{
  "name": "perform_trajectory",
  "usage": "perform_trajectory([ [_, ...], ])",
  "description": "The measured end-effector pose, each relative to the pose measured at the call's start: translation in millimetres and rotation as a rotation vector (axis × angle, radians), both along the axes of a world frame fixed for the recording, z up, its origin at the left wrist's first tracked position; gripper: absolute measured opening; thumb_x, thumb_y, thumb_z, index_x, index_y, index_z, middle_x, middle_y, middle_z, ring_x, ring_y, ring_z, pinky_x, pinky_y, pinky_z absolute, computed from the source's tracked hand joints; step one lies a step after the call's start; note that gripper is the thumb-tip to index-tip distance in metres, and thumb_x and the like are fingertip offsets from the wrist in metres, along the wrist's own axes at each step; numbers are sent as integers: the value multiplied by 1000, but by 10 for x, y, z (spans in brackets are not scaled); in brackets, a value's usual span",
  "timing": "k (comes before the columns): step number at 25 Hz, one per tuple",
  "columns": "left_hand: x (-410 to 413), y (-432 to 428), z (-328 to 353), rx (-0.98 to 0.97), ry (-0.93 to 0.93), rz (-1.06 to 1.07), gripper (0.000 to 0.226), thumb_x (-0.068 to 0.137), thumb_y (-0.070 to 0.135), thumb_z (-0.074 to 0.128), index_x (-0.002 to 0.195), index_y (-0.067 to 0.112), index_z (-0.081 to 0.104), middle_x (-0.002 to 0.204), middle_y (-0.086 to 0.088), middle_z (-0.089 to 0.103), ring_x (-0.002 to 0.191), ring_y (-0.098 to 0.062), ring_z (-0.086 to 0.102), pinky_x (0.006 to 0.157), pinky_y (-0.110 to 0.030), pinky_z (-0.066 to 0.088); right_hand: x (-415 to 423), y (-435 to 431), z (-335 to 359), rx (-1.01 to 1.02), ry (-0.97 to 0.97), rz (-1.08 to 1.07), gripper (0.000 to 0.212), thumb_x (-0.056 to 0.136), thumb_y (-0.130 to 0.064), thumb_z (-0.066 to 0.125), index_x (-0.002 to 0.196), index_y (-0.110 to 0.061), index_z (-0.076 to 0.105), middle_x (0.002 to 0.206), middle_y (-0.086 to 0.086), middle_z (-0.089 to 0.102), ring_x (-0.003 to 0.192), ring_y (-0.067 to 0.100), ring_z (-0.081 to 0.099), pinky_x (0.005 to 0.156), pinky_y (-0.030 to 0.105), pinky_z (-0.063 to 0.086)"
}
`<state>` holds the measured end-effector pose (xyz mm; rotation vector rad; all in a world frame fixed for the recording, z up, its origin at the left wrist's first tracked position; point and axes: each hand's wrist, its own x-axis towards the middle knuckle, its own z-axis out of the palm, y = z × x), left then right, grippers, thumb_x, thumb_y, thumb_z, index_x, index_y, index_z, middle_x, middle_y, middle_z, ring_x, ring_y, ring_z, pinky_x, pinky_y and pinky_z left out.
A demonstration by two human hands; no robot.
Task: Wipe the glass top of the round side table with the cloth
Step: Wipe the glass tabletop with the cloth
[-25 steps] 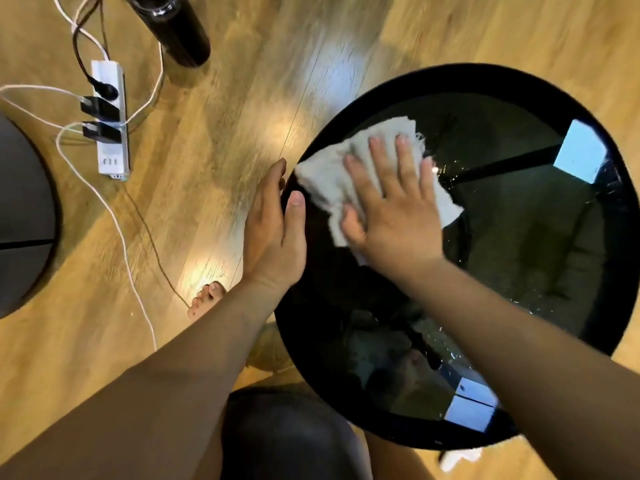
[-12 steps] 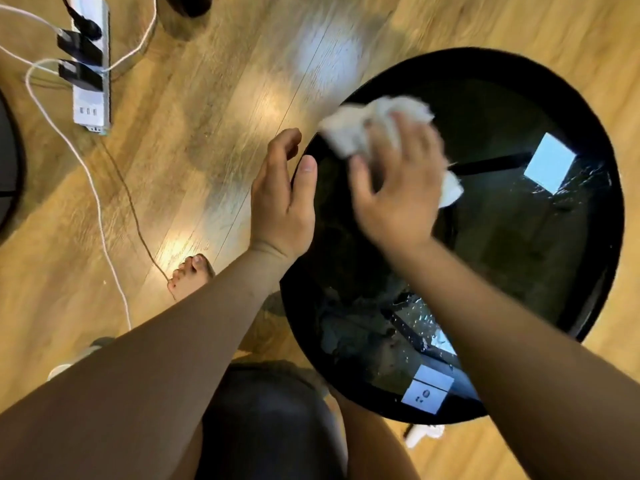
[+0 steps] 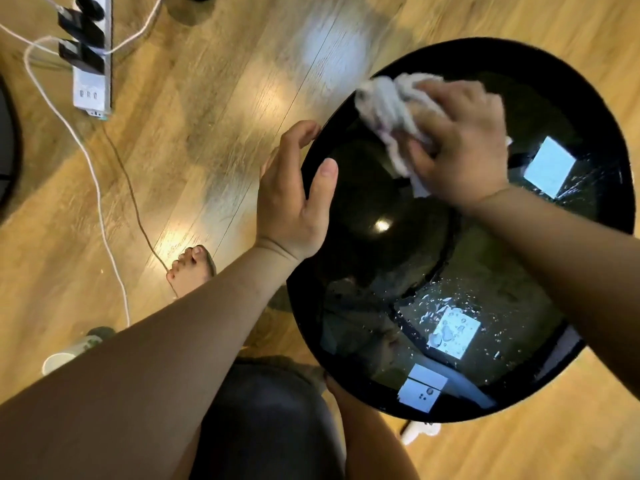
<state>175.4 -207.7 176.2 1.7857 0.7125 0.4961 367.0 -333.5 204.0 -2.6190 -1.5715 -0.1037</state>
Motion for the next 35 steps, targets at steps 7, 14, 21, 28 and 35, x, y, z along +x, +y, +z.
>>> perform_trajectory([
  [7, 62, 136, 184, -484, 88, 176, 44, 97, 39, 34, 115, 10, 60, 115, -10, 71, 108, -14, 65, 94, -21, 47, -541, 283, 7, 190, 178, -494, 43, 90, -41, 54, 121, -13, 67, 130, 14, 60, 118, 38, 51, 98, 41, 41],
  [14, 172, 405, 258, -823, 128, -5, 63, 105, 45, 9, 128, 12, 57, 130, -5, 64, 119, -9, 58, 101, -21, 41, -1890, -527, 144, -108, 433, 415, 36, 86, -38, 65, 115, -18, 65, 117, 14, 65, 100, 34, 56, 78, 47, 45],
  [21, 77, 229, 176, -954, 5, 30, 64, 103, 47, 6, 139, 15, 48, 143, 0, 54, 125, -6, 52, 89, -12, 42, 334, 58, 41, -81, -28, -20, 39, 92, -40, 50, 121, -16, 59, 126, 21, 58, 106, 44, 56, 83, 48, 42],
  [28, 99, 265, 119, -1012, -34, 25, 64, 104, 44, 5, 139, 12, 48, 144, -6, 53, 133, -15, 47, 110, -29, 34, -974, 241, 3, 183, 180, -420, 35, 88, -35, 60, 110, -10, 70, 117, 17, 62, 102, 37, 54, 87, 37, 40],
  [35, 60, 273, 69, -856, 30, -60, 64, 98, 55, 8, 138, 26, 48, 144, 6, 53, 125, -2, 48, 101, -20, 36, -1499, -402, 155, -198, 393, 605, 31, 90, -45, 57, 112, -22, 58, 108, 13, 66, 85, 30, 54, 70, 42, 41],
])
